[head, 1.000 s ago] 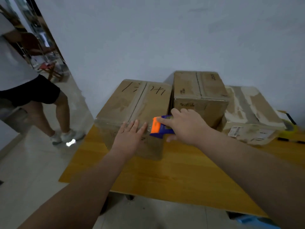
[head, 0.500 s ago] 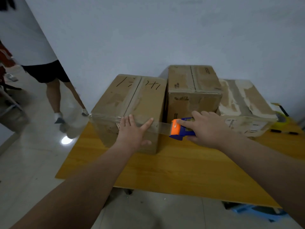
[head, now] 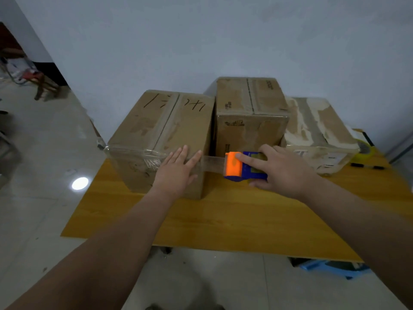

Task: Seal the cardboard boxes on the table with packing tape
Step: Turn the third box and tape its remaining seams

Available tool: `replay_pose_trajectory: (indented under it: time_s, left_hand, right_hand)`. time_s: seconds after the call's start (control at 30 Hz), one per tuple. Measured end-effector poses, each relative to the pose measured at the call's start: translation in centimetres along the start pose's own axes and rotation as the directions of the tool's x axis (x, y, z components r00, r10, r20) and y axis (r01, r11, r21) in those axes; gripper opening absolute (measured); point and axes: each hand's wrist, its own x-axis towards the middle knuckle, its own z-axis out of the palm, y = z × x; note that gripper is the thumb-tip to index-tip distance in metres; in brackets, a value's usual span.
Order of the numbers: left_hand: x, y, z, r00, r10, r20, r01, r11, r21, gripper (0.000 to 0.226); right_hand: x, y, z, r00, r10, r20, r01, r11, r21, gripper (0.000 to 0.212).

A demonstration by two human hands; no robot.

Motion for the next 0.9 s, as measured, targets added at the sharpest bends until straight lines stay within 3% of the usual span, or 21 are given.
replay_pose_trajectory:
  time_s: [0.1,0.23,0.43,0.67,0.77,0.83,0.9]
  left_hand:
    - [0.0,0.0,0.2,0.999,-0.012,-0.034,0.011,1.0,-0.003,0.059]
    - [0.2,0.5,0.5,0.995,-0.047,-0.084,0.047,0.999,-0.006,0.057]
    - [0.4,0.6,1.0,0.99,-0.086,-0.116,0.083,0.996,-0.029,0.054]
    - [0.3,0.8,1.1,0.989,-0.091,-0.12,0.088,0.995,-0.036,0.055]
    - [0.3,0.8,0.9,0.989,-0.085,-0.119,0.082,0.996,-0.032,0.055]
    - [0.3,0.7,0.8,0.99,-0.092,-0.111,0.088,0.995,-0.044,0.055]
    - [0.3,0.6,0.9,0.99,-0.096,-0.107,0.09,0.994,-0.055,0.055]
  right_hand:
    - [-1.6,0.9,0.9,0.999,0.027,-0.037,-0.03,0.998,-0.064,0.082]
    - [-0.8,0.1,-0.1,0.979,0.092,0.179,-0.075,0.992,-0.1,0.07]
    - [4.1,-3.0,0.3,0.939,0.136,0.317,-0.086,0.983,-0.165,0.049]
    - [8.8,-8.0,2.9,0.848,0.17,0.502,-0.184,0.983,-0.022,0.037]
    - [10.2,-7.6,2.2,0.827,0.187,0.531,-0.195,0.98,-0.042,0.03]
    - [9.5,-7.1,2.9,0.761,0.193,0.619,-0.162,0.981,-0.106,0.016]
    - [7.3,-7.1,5.1,0.684,0.209,0.699,-0.183,0.977,-0.113,0.015]
